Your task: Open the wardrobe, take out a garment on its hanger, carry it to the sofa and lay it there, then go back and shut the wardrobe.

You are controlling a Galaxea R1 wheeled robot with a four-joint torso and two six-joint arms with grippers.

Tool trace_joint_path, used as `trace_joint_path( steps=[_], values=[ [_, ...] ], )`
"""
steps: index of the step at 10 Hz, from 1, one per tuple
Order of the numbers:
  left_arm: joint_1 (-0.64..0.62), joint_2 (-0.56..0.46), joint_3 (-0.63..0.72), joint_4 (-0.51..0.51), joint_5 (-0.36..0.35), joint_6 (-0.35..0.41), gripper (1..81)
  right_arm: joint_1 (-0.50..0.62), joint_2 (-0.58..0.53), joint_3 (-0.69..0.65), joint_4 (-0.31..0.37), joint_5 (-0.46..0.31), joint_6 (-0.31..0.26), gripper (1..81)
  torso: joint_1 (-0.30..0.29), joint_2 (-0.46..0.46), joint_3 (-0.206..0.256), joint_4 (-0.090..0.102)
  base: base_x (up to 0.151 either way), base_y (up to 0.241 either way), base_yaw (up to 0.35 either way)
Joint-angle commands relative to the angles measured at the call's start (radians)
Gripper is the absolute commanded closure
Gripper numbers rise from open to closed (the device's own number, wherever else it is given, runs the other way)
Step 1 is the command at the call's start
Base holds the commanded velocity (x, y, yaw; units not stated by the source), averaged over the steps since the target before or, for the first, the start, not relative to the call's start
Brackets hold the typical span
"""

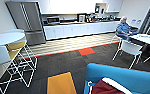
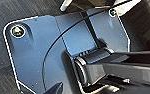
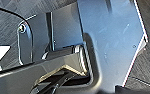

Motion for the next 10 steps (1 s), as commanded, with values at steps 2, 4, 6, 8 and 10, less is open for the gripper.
trace_joint_path(
  steps=[2, 4, 6, 8, 10],
  values=[
    [-0.033, -0.001, 0.005, 0.010, 0.035, 0.009, 1.0, 0.021, 0.007, 0.005, -0.006, -0.056, -0.003, 1.0, 0.001, 0.000, 0.000, 0.000, 0.000, 0.000, 0.343],
    [-0.031, 0.002, 0.005, 0.010, 0.035, 0.009, 1.0, 0.021, 0.007, 0.005, -0.006, -0.056, -0.003, 1.0, 0.001, 0.000, 0.000, 0.000, 0.000, 0.000, 0.344],
    [-0.033, 0.002, 0.005, 0.010, 0.035, 0.015, 1.0, 0.021, 0.008, 0.005, -0.006, -0.056, -0.003, 1.0, 0.001, 0.000, 0.000, 0.000, 0.000, 0.000, 0.344],
    [-0.031, 0.002, 0.005, 0.010, 0.035, 0.017, 1.0, 0.023, 0.009, 0.005, -0.006, -0.056, -0.003, 1.0, 0.001, 0.000, 0.000, 0.000, 0.000, 0.000, 0.293],
    [-0.033, 0.002, 0.005, 0.010, 0.035, 0.017, 1.0, 0.023, 0.009, 0.005, -0.008, -0.056, -0.003, 1.0, 0.001, 0.000, 0.000, 0.000, 0.000, 0.000, 0.091]
  ],
)
